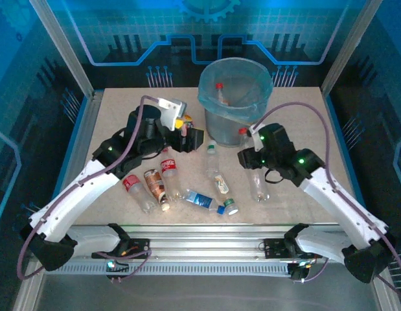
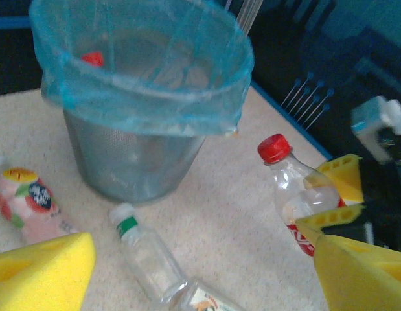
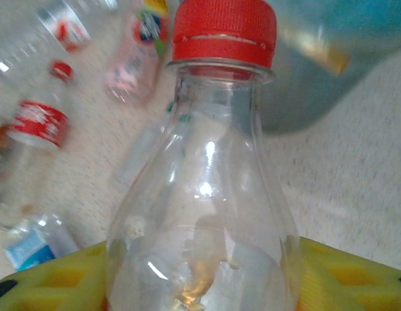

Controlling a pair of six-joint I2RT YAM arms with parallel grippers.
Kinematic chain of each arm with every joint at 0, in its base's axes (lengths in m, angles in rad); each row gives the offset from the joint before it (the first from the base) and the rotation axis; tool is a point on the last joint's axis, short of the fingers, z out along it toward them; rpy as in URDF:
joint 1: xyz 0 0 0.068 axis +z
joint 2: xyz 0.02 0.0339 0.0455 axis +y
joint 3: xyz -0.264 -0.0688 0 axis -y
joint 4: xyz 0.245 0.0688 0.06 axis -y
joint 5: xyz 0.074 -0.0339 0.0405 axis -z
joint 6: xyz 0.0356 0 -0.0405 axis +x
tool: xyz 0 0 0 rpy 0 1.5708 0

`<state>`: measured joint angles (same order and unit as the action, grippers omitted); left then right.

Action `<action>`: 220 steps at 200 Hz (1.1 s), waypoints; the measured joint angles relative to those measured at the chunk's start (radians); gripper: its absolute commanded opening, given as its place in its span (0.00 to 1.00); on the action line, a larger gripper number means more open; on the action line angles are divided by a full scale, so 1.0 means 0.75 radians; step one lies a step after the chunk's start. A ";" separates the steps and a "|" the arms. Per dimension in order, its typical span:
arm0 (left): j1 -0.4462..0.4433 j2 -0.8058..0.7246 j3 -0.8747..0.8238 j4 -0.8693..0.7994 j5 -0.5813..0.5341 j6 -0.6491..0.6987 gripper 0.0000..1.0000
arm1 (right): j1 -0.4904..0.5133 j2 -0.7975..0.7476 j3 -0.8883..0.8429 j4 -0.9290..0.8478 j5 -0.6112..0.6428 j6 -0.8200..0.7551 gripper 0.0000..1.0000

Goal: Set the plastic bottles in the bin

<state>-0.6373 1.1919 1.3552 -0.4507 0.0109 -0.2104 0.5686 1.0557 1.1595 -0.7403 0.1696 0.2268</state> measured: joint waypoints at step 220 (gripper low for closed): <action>0.132 0.324 0.332 0.259 -0.051 -0.001 0.90 | -0.063 1.239 1.437 0.624 0.300 -0.235 0.57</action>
<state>-0.5385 1.4349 1.6039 -0.2565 -0.0273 -0.2108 0.5213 1.9846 2.2375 -0.2726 0.3943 0.0505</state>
